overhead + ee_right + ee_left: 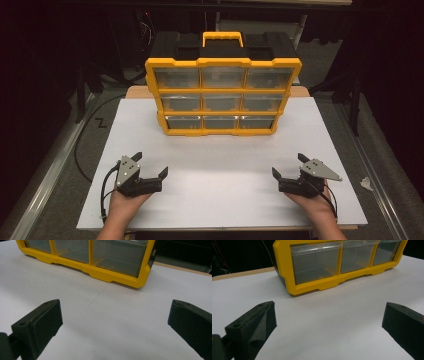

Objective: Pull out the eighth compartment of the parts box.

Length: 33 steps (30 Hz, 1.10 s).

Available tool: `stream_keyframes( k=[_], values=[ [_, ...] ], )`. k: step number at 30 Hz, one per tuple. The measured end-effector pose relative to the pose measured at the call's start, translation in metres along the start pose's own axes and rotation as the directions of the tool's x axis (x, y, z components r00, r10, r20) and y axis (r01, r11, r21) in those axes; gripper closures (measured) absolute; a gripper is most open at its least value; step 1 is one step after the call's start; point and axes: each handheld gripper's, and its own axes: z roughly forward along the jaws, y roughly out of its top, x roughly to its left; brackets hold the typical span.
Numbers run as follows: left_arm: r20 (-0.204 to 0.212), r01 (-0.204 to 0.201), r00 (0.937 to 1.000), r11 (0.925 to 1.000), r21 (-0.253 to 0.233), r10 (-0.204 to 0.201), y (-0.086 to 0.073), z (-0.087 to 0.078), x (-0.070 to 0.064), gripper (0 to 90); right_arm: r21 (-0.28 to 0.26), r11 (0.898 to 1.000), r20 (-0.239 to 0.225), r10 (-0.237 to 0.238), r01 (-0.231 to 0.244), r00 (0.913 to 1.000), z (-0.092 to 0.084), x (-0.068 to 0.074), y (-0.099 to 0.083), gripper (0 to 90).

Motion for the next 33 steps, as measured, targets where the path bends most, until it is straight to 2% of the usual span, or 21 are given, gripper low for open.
stream_keyframes(
  k=[1,4,9,14,19,29,33],
  values=[
    [-0.003,-0.003,1.0,1.0,-0.002,0.003,0.0,0.0,0.0,0.3,0.004,1.0,0.003,0.001,-0.001,1.0,0.002,0.001,0.001,0.8],
    [0.011,-0.011,0.9999,0.9999,-0.002,0.011,0.0,0.001,-0.001,0.3,0.005,0.999,0.013,-0.035,0.035,0.9993,0.008,0.004,0.003,0.8],
    [0.012,-0.011,0.9999,0.9999,0.004,0.011,0.0,0.002,-0.002,0.3,0.008,1.0,0.009,-0.023,0.023,0.9997,0.02,0.007,0.007,0.8],
    [0.006,-0.004,1.0,0.9999,0.01,0.004,0.0,0.001,-0.001,0.3,0.012,0.999,0.017,-0.042,0.042,0.999,0.03,0.009,0.014,0.8],
    [0.007,-0.005,1.0,0.9999,0.016,0.005,-0.001,0.002,-0.001,0.3,0.03,0.999,0.026,-0.033,0.032,0.9991,0.039,0.006,0.02,0.8],
    [0.008,-0.005,1.0,0.9999,0.015,0.005,-0.001,0.002,-0.001,0.3,0.032,0.999,0.058,-0.034,0.032,0.9978,0.057,0.002,0.026,1.1],
    [0.007,-0.004,1.0,0.9999,0.015,0.004,-0.001,0.002,-0.001,0.3,0.053,0.998,0.073,-0.019,0.015,0.9971,0.065,-0.002,0.028,1.1]
  ],
)
